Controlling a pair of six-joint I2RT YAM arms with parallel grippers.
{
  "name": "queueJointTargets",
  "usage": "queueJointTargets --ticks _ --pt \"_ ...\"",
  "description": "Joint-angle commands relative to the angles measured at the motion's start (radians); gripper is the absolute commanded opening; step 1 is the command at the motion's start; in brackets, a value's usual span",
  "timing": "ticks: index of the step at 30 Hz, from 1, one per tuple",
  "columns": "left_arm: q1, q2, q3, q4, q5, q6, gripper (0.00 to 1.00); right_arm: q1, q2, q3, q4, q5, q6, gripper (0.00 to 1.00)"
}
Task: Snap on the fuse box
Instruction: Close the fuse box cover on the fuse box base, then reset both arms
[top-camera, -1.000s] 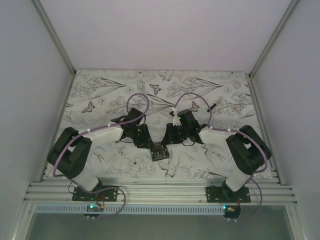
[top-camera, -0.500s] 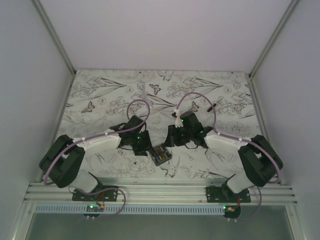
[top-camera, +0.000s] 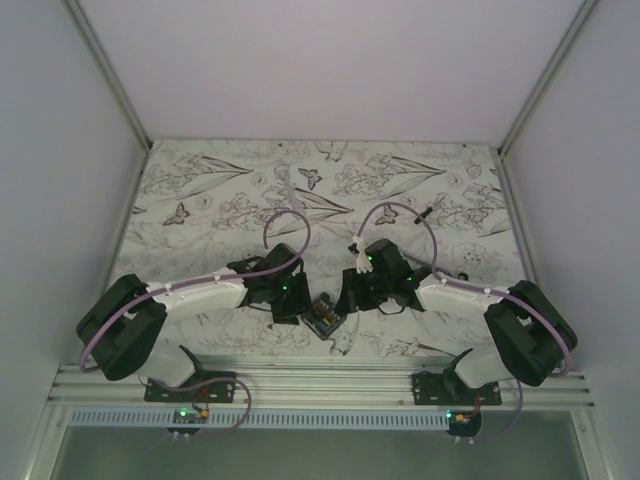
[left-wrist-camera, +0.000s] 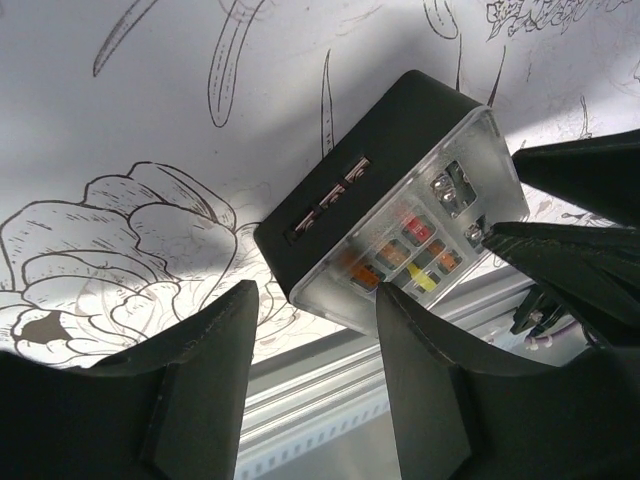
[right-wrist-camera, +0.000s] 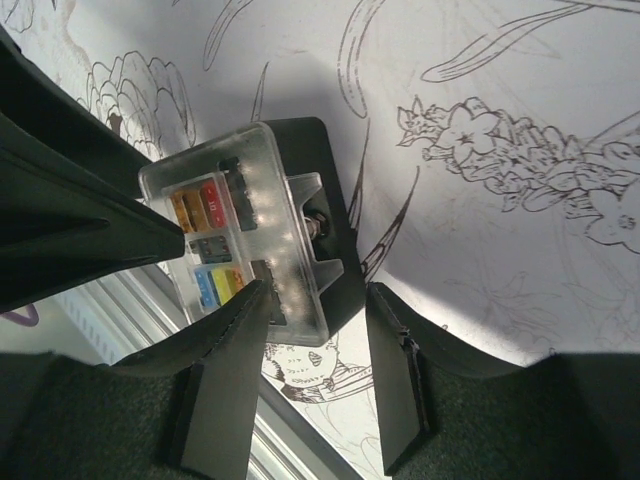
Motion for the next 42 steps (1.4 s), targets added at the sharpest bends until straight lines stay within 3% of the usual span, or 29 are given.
queueJointTargets --ticks 1,9,18,21,24,31,32,34,39,42 --pt "-0.014 0.018 0.0 -0.043 -0.045 -0.014 0.52 0.027 0.009 -0.002 0.027 -0.03 0.012 0.48" --pt "-0.011 0.125 0.009 -0.042 -0.05 -0.018 0.4 0.059 0.112 0.002 0.003 -0.027 -0.005 0.4" --pt "0.097 0.157 0.068 -0.042 -0.055 0.062 0.39 0.078 0.159 0.097 0.031 0.032 -0.012 0.38" --pt "0.153 0.163 0.118 -0.047 -0.047 0.104 0.41 0.077 0.124 0.138 0.018 0.098 -0.013 0.42" --pt "0.188 0.141 0.157 -0.062 -0.044 0.149 0.47 0.063 0.067 0.164 -0.01 0.207 -0.023 0.48" --pt "0.259 -0.04 0.18 -0.157 -0.173 0.236 0.82 -0.12 -0.09 0.175 -0.035 0.398 -0.079 0.75" --pt "0.267 -0.07 0.178 -0.169 -0.209 0.247 0.87 -0.153 -0.106 0.175 -0.035 0.432 -0.085 0.8" --pt "0.302 -0.131 0.168 -0.202 -0.285 0.273 0.96 -0.221 -0.137 0.172 -0.036 0.512 -0.1 0.99" --pt "0.445 -0.298 0.097 -0.215 -0.456 0.342 1.0 -0.343 -0.167 0.142 0.032 0.726 -0.158 1.0" --pt "0.521 -0.349 0.056 -0.203 -0.598 0.389 1.0 -0.38 -0.175 0.074 0.159 0.869 -0.198 1.0"
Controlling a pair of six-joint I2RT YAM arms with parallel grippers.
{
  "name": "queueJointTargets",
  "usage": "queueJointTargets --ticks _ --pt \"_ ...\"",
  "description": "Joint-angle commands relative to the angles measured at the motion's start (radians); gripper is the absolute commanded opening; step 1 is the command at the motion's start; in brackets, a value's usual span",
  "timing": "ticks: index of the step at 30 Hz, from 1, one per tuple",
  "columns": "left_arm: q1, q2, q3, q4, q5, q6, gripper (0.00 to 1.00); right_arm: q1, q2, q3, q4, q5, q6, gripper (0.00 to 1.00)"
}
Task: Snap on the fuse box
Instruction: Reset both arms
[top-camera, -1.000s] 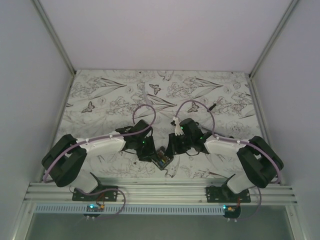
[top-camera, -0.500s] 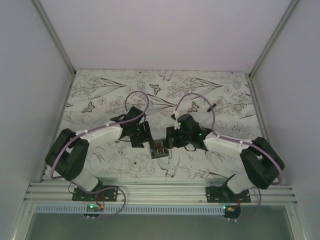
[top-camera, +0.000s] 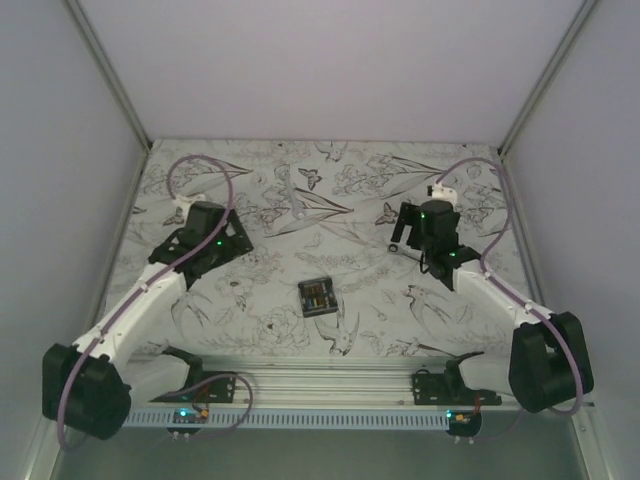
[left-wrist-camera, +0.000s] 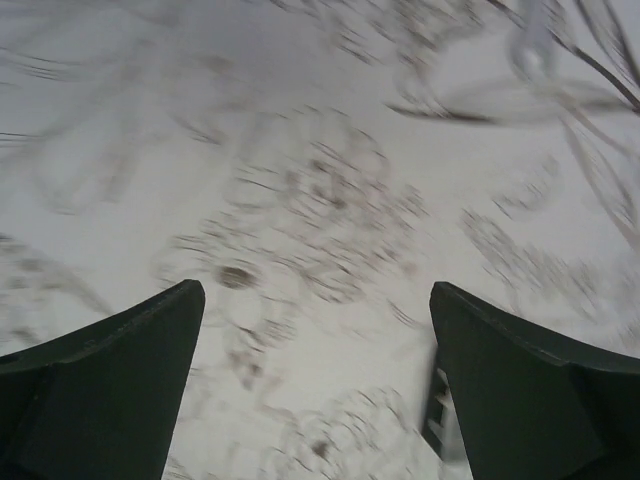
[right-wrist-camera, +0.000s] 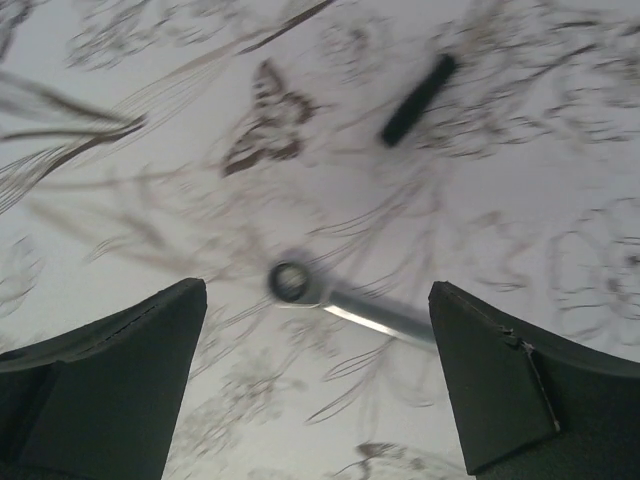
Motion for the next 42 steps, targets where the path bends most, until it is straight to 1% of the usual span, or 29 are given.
queueJointTargets --ticks 1,3,5,6,8,10,11,12,13,14,15,17,18,19,20,21,22,23,24,25,26,27,28,30,31,32,42 --pt "0.096 -0.051 -0.076 -0.038 -0.273 0.103 1.0 -0.048 -0.019 -0.094 0.208 0.297 -0.094 1.0" --pt "0.13 -0.062 -0.113 0.007 -0.375 0.134 1.0 -0.076 -0.016 -0.181 0.416 0.349 -0.16 1.0" --pt "0.164 -0.062 -0.165 0.097 -0.432 0.175 1.0 -0.103 -0.007 -0.271 0.601 0.355 -0.224 1.0" --pt "0.18 -0.058 -0.195 0.163 -0.448 0.201 1.0 -0.116 0.004 -0.326 0.689 0.357 -0.262 1.0" --pt "0.216 -0.045 -0.258 0.296 -0.449 0.239 1.0 -0.133 0.048 -0.376 0.82 0.357 -0.295 1.0" --pt "0.258 -0.021 -0.305 0.411 -0.454 0.249 1.0 -0.141 0.113 -0.399 0.926 0.361 -0.32 1.0" --pt "0.271 -0.004 -0.315 0.431 -0.46 0.238 1.0 -0.135 0.124 -0.392 0.931 0.339 -0.35 0.99" --pt "0.299 0.014 -0.324 0.482 -0.46 0.234 1.0 -0.135 0.144 -0.42 1.01 0.319 -0.386 0.99" --pt "0.313 0.035 -0.336 0.533 -0.459 0.24 1.0 -0.138 0.17 -0.461 1.13 0.308 -0.397 1.0" --pt "0.325 0.059 -0.347 0.58 -0.449 0.26 1.0 -0.142 0.184 -0.476 1.183 0.303 -0.397 1.0" --pt "0.331 0.078 -0.346 0.637 -0.417 0.296 1.0 -0.15 0.167 -0.474 1.138 0.284 -0.38 0.99" --pt "0.334 0.115 -0.342 0.716 -0.399 0.357 1.0 -0.167 0.16 -0.513 1.204 0.229 -0.383 1.0" --pt "0.335 0.158 -0.334 0.727 -0.345 0.395 1.0 -0.172 0.153 -0.536 1.23 0.208 -0.383 0.99" --pt "0.332 0.182 -0.336 0.75 -0.299 0.431 1.0 -0.177 0.154 -0.562 1.298 0.179 -0.39 1.0" --pt "0.327 0.206 -0.36 0.808 -0.276 0.45 1.0 -0.183 0.153 -0.583 1.328 0.146 -0.392 1.0" --pt "0.321 0.241 -0.396 0.906 -0.234 0.481 1.0 -0.196 0.165 -0.602 1.373 0.095 -0.395 1.0" --pt "0.308 0.267 -0.405 0.948 -0.208 0.516 1.0 -0.205 0.214 -0.609 1.436 0.051 -0.409 1.0" --pt "0.284 0.279 -0.405 0.966 -0.202 0.547 1.0 -0.203 0.249 -0.597 1.443 0.042 -0.42 1.0" --pt "0.262 0.306 -0.416 1.023 -0.183 0.594 1.0 -0.21 0.228 -0.572 1.332 0.027 -0.413 1.0" --pt "0.246 0.32 -0.42 1.046 -0.108 0.644 1.0 -0.232 0.215 -0.547 1.282 -0.025 -0.404 1.0" --pt "0.257 0.339 -0.422 1.071 0.012 0.684 1.0 -0.251 0.235 -0.53 1.278 -0.075 -0.407 1.0" --pt "0.28 0.345 -0.425 1.076 0.093 0.687 1.0 -0.272 0.217 -0.495 1.207 -0.118 -0.396 1.0" --pt "0.292 0.362 -0.438 1.117 0.124 0.69 1.0 -0.288 0.226 -0.488 1.192 -0.136 -0.382 1.0" --pt "0.295 0.364 -0.45 1.146 0.129 0.687 1.0 -0.293 0.219 -0.483 1.172 -0.142 -0.374 0.99" --pt "0.295 0.365 -0.451 1.147 0.129 0.688 1.0 -0.294 0.227 -0.486 1.196 -0.142 -0.374 1.0" --pt "0.294 0.364 -0.451 1.148 0.128 0.688 1.0 -0.294 0.219 -0.483 1.178 -0.144 -0.373 0.99" --pt "0.292 0.364 -0.456 1.156 0.122 0.688 1.0 -0.295 0.223 -0.484 1.184 -0.146 -0.373 1.0"
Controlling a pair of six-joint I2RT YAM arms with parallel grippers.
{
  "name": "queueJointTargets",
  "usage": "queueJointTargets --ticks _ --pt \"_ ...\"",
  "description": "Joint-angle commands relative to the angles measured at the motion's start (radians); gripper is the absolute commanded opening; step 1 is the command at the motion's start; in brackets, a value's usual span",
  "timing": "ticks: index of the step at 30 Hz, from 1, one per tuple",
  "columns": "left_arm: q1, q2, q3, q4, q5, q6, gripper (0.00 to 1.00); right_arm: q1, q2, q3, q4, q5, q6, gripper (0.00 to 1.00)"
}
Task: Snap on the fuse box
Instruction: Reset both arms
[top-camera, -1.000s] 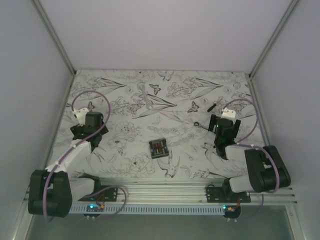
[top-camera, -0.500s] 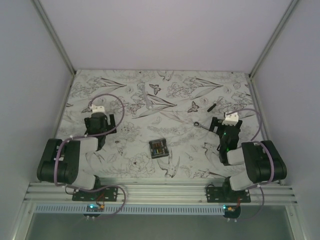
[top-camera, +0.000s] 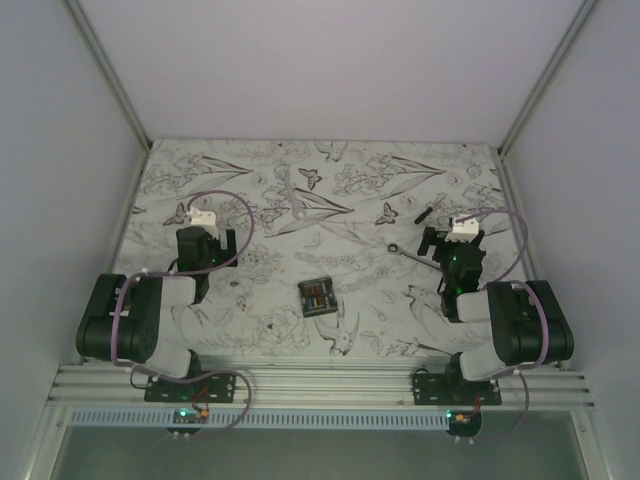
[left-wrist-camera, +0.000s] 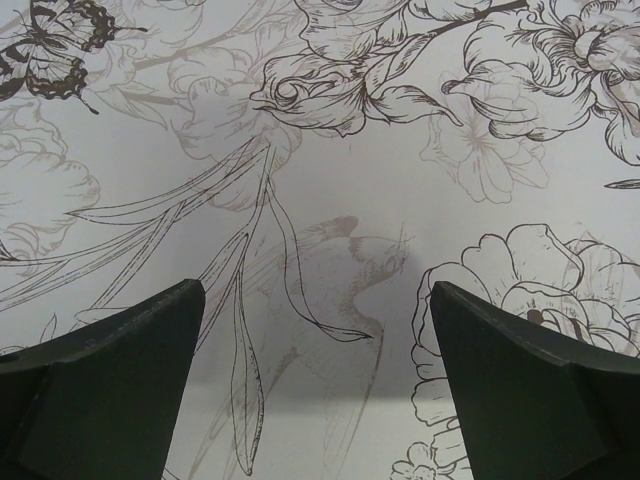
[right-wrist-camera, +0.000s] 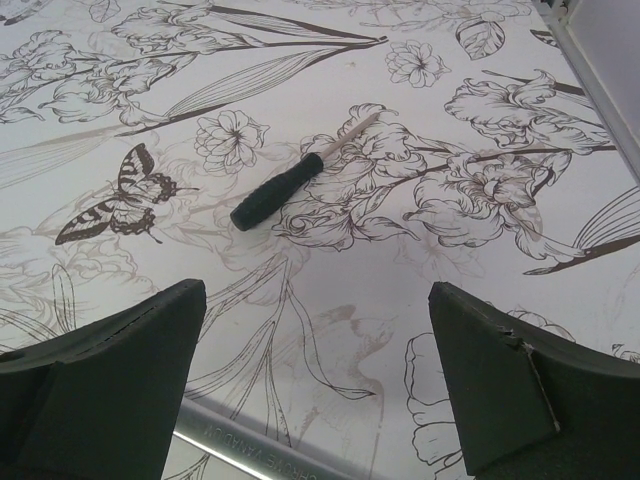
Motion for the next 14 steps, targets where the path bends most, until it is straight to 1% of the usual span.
queueJointTargets --ticks 1,14 --pt "0.003 0.008 -0.012 0.05 0.031 0.02 1.0 -0.009 -0.004 0.01 0.01 -0.017 0.002 0.99" --pt "0.006 0.008 -0.01 0.049 0.037 0.019 1.0 -0.009 -0.003 0.01 0.012 -0.017 0.004 0.99"
